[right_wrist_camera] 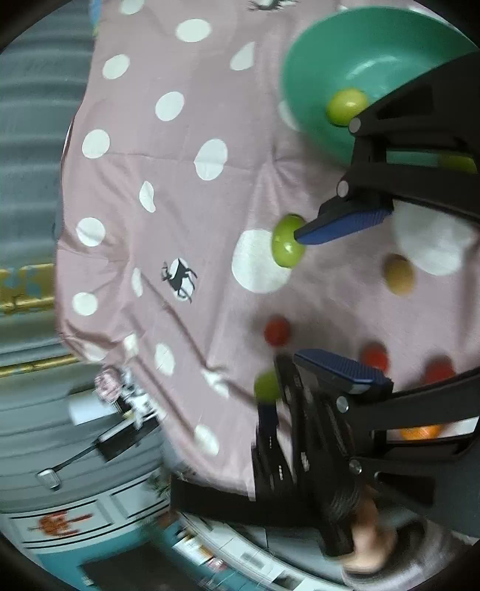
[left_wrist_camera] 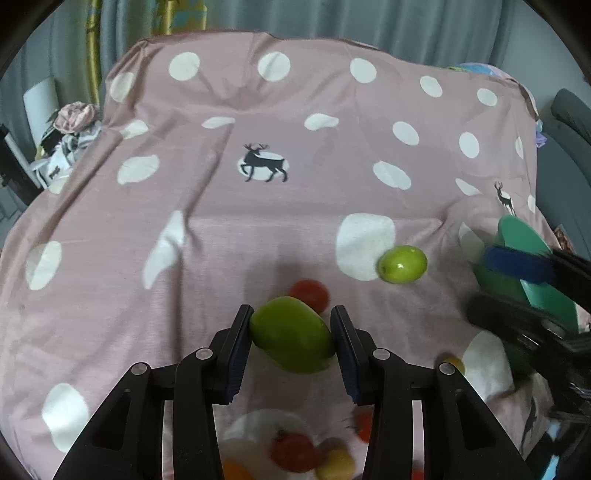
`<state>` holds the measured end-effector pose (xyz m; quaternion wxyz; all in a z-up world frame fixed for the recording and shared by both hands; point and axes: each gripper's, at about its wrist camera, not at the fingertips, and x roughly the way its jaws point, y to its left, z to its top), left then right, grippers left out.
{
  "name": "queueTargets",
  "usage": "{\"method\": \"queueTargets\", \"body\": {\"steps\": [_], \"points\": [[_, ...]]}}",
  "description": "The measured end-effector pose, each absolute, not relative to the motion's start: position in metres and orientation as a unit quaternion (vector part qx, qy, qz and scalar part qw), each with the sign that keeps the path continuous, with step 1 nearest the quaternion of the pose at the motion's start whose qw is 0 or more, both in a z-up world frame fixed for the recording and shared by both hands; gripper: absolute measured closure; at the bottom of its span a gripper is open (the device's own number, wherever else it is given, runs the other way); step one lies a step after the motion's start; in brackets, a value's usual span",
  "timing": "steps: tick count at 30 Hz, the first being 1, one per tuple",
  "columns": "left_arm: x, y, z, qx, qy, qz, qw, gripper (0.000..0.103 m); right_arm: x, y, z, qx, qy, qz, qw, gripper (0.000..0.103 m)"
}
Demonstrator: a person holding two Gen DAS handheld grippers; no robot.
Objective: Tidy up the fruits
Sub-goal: 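Grasp another large green plum with the right gripper, then lift the green plum with the right gripper while the left gripper grasps a small green plum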
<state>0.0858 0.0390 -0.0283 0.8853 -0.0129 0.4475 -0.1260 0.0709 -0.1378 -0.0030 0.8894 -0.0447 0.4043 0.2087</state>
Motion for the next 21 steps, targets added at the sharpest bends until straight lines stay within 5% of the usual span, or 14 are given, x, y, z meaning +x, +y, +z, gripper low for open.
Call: {"method": "queueTargets", "body": {"steps": [14,18,21], "points": [[0.089,0.056,-0.042,-0.039,0.450,-0.136,0.882,0.060,0.144,-0.108,-0.064,-0.151,0.479,0.062,0.863,0.039],[0.091,0.057,-0.044,-0.045,0.449,-0.139,0.882,0.060,0.155,-0.117,-0.074,-0.138,0.512,0.066,0.845,0.055],[0.091,0.056,-0.045,-0.046,0.448,-0.142,0.881,0.060,0.158,-0.123,-0.071,-0.107,0.523,0.092,0.840,0.058]]}}
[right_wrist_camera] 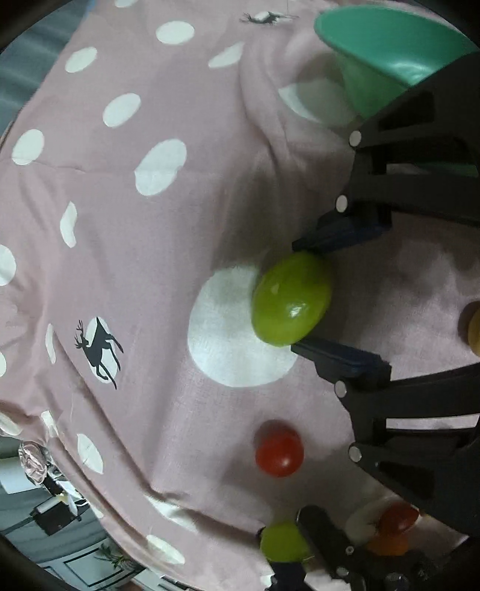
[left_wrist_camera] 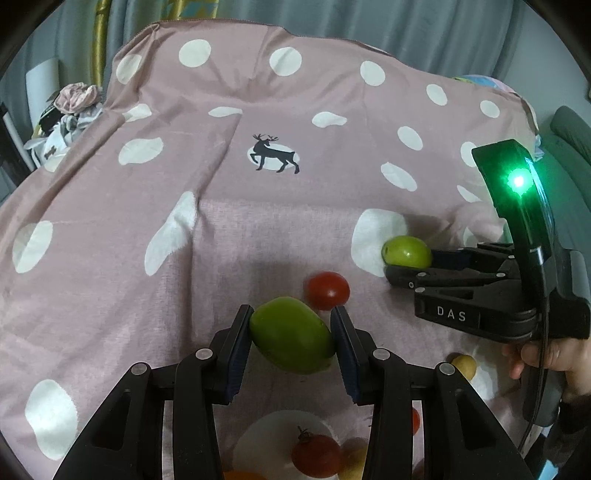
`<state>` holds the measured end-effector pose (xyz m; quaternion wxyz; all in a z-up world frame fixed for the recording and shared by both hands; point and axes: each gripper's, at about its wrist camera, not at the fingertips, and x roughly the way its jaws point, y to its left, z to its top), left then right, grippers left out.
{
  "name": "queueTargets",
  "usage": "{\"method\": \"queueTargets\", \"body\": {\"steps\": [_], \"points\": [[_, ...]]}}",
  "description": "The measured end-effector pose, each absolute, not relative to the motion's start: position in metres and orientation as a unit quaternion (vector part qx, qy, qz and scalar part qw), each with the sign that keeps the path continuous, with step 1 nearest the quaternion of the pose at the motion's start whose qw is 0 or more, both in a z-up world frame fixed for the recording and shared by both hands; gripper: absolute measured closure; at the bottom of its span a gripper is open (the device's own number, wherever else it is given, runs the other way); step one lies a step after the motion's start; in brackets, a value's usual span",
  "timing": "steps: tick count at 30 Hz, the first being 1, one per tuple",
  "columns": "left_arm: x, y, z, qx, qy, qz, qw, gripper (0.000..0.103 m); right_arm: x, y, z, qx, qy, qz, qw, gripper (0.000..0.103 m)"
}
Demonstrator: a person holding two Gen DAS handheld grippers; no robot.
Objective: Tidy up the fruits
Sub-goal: 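Lift the green plum with the right gripper while the left gripper grasps a small green plum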
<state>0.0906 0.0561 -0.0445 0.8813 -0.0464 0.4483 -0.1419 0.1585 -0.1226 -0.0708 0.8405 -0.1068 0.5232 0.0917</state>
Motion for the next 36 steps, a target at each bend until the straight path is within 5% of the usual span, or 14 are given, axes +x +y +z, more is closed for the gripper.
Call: {"method": "queueTargets", "body": {"steps": [6,13,16,18,20,24,36], "points": [[0.089,0.057,-0.044,-0.042,0.447,-0.141,0.883,0.060,0.149,-0.121,-0.060,-0.076,0.509,0.129,0.848,0.068],[0.087,0.057,-0.042,-0.043,0.448,-0.137,0.883,0.060,0.133,-0.121,-0.059,-0.068,0.516,0.144,0.841,0.068],[0.087,0.057,-0.041,-0.044,0.447,-0.137,0.883,0.060,0.136,-0.116,-0.064,-0.069,0.518,0.157,0.838,0.066],[0.087,0.056,-0.041,-0.044,0.446,-0.137,0.883,0.060,0.138,-0.112,-0.065,-0.066,0.517,0.161,0.838,0.049],[0.087,0.056,-0.042,-0.043,0.447,-0.137,0.883,0.060,0.142,-0.108,-0.066,-0.064,0.511,0.166,0.841,0.046],[0.087,0.057,-0.043,-0.042,0.448,-0.137,0.882,0.060,0.150,-0.099,-0.073,-0.074,0.516,0.169,0.837,0.056],[0.080,0.053,-0.036,-0.042,0.441,-0.142,0.885,0.060,0.125,-0.105,-0.052,-0.060,0.485,0.175,0.855,0.057]]}}
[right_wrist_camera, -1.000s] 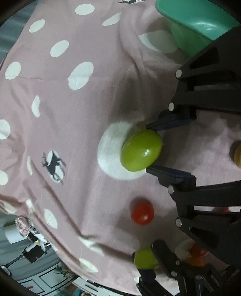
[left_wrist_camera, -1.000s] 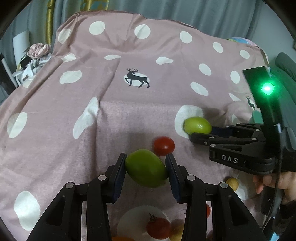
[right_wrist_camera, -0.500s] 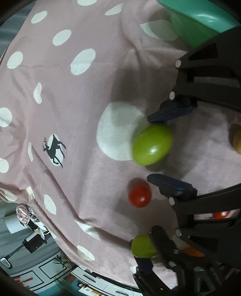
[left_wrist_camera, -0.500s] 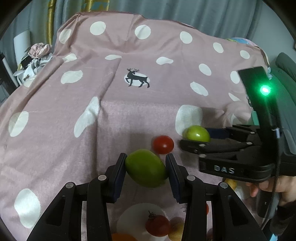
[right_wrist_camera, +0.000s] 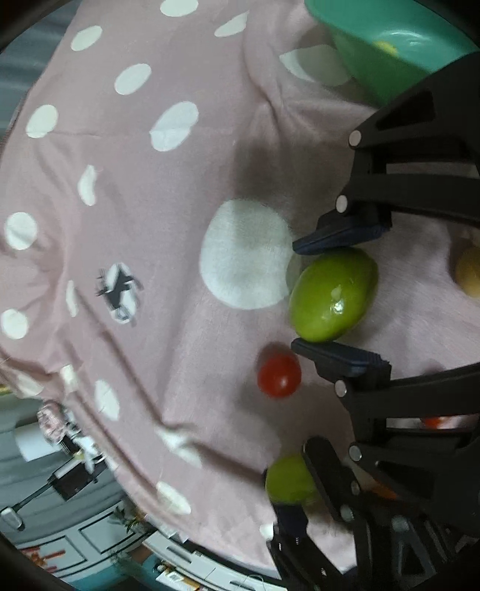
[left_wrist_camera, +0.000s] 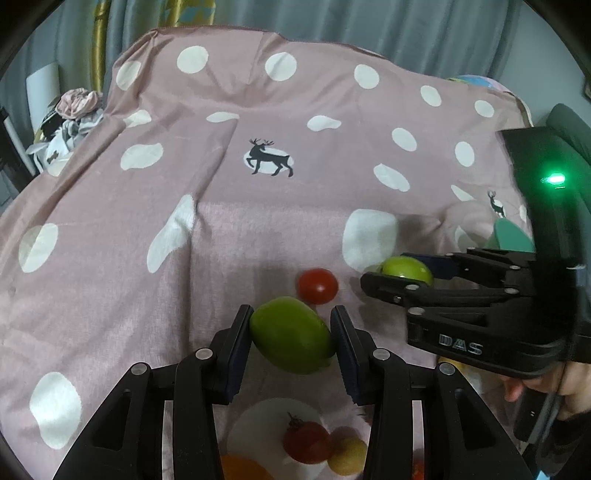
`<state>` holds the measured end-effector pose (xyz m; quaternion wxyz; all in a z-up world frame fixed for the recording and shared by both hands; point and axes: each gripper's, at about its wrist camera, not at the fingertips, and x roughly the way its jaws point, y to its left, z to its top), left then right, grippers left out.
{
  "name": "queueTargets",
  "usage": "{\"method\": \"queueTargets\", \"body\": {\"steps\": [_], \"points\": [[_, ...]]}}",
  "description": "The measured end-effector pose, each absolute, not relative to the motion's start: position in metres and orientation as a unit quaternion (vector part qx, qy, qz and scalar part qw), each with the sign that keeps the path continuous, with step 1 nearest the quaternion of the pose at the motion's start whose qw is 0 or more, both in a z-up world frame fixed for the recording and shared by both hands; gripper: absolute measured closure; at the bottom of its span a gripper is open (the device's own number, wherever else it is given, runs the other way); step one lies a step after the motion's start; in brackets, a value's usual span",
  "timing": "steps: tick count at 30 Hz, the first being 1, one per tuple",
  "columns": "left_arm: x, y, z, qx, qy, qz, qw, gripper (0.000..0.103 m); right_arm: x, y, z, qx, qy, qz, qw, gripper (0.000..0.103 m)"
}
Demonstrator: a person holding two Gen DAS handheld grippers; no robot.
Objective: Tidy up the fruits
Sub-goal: 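Lift the green plum with the right gripper while the left gripper grasps a small green plum, then lower both green plums into the green bowl and open both grippers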
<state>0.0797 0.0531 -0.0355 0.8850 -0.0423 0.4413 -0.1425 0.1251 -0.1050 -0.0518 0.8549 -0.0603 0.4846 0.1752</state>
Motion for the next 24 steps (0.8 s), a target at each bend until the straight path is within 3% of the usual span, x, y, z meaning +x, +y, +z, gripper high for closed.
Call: {"method": "queueTargets", "body": {"steps": [11,24], "points": [[0.054,0.040,-0.004,-0.033,0.414,-0.156,0.896,0.060,0.066,-0.137,0.009,-0.006,0.410,0.206,0.889,0.057],[0.029,-0.017,0.019,0.018,0.397,-0.194,0.897,0.060,0.013,-0.191,0.024,0.034,0.373,0.189,0.908,0.056]]}}
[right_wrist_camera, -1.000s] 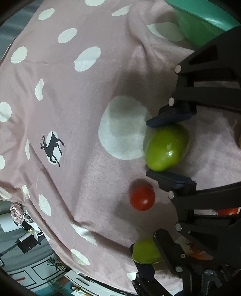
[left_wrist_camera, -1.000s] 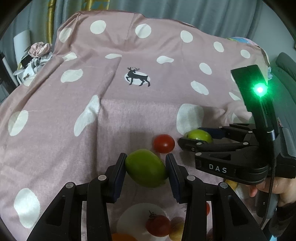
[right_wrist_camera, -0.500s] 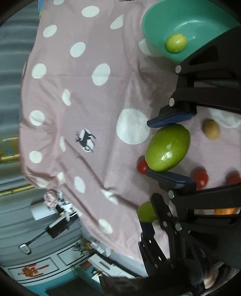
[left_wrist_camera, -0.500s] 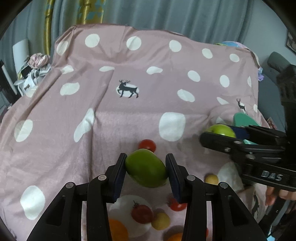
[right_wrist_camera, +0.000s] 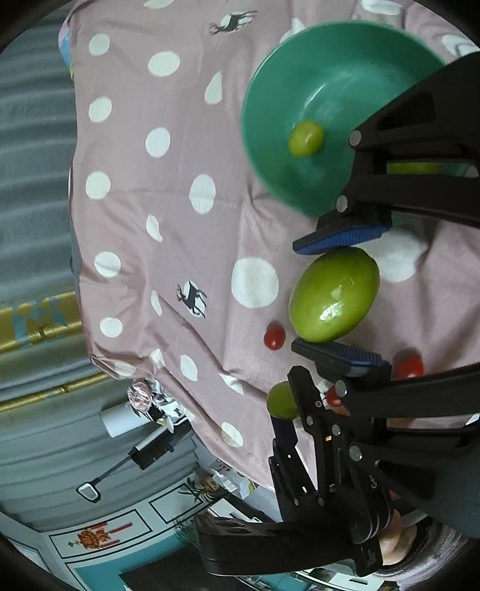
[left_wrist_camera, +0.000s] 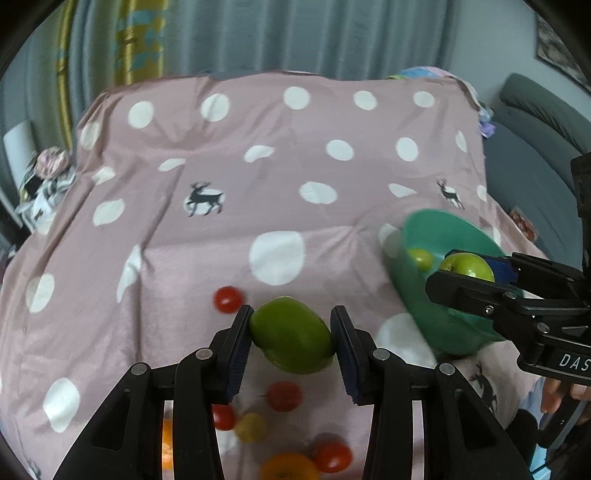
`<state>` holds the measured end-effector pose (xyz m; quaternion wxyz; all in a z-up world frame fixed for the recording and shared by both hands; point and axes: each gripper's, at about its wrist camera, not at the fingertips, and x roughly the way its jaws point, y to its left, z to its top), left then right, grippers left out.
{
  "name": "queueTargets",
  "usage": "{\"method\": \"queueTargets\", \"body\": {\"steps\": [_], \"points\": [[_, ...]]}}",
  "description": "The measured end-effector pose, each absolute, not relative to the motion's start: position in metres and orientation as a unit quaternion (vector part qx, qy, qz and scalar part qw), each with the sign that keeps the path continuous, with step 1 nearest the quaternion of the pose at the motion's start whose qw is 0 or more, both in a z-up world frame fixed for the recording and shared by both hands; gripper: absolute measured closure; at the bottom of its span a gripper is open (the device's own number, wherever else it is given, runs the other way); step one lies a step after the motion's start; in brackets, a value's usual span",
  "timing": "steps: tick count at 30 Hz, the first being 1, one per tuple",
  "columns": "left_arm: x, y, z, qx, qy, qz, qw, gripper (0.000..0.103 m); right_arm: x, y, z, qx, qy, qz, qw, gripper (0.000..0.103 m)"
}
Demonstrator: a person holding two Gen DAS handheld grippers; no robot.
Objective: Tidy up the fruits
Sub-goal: 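Lower both green plums into the green bowl and open both grippers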
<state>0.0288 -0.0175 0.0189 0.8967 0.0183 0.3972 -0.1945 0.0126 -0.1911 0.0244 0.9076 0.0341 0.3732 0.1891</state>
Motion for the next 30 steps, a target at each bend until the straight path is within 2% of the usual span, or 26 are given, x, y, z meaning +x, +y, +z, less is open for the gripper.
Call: {"method": "queueTargets", "body": {"steps": [16,30], "points": [[0.027,-0.106,0.032,0.080,0.373,-0.262,0.886,0.060,-0.019,-0.272,0.015,0.099,0.351,0.121,0.923,0.056],[0.028,-0.164,0.009,0.128,0.387,-0.296,0.864,0.060,-0.030,-0.312,-0.007,0.119,0.360,0.069,0.923,0.056]]}}
